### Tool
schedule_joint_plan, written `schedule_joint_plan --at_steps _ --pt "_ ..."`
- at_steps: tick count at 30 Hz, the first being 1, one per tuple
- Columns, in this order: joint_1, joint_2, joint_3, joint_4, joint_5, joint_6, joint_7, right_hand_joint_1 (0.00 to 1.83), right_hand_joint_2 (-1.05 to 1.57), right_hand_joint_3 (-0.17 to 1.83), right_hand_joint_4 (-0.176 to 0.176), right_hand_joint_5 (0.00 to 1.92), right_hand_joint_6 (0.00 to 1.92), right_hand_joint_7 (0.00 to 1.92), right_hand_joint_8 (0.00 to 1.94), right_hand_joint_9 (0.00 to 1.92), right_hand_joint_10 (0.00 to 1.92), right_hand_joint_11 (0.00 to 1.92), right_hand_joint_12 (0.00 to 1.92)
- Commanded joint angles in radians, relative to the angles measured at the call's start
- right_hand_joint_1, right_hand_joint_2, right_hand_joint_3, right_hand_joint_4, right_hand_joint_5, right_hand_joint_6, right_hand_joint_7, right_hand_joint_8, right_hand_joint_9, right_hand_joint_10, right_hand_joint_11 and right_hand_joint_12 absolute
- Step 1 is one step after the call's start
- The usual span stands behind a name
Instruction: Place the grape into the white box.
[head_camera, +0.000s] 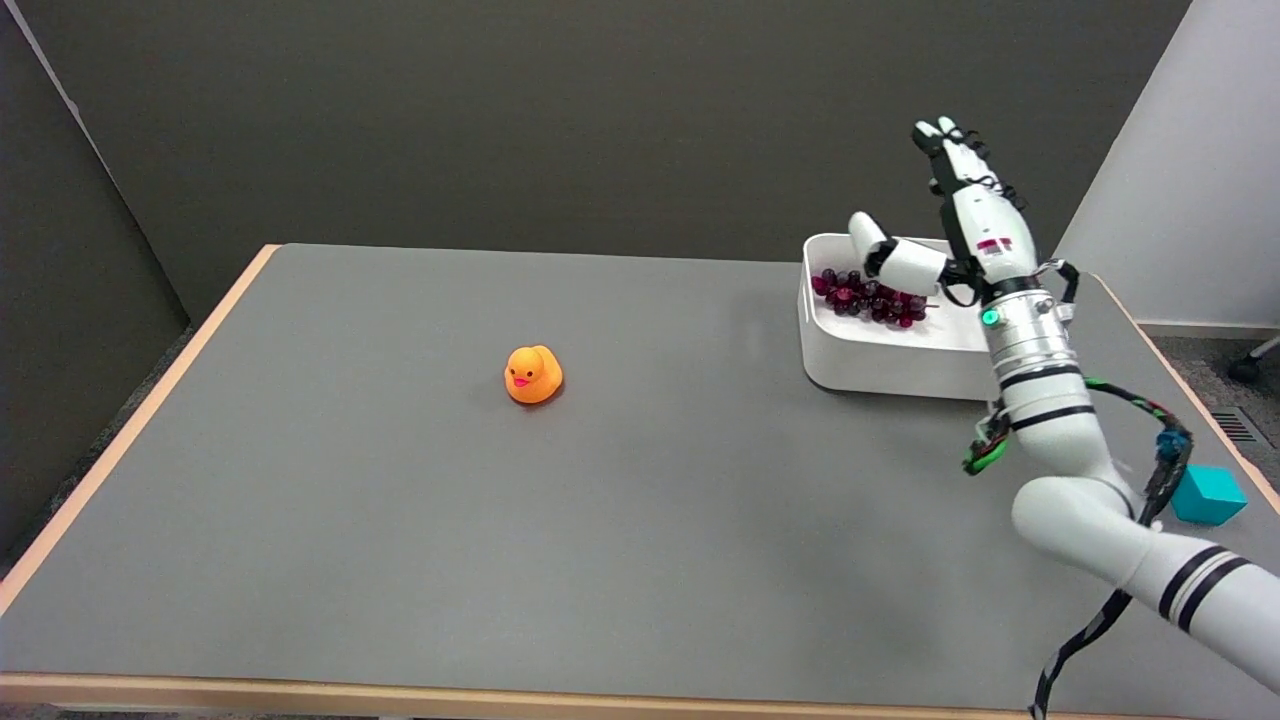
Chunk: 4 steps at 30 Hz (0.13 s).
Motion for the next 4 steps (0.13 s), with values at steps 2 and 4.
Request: schedule_joint_plan --at_steps 2,4 --pt "-0.088 -0.023 -0.263 0.275 -0.004 0.406 0.032 0.48 0.68 0.80 -0.085 0.08 0.31 0.00 0.21 0.00 0.48 0.06 1.32" --pt "-0.088 -0.025 -0.277 0.275 -0.012 0.422 0.033 0.48 0.68 0.80 -0.086 0.08 0.31 0.00 0.22 0.00 0.48 0.06 1.31"
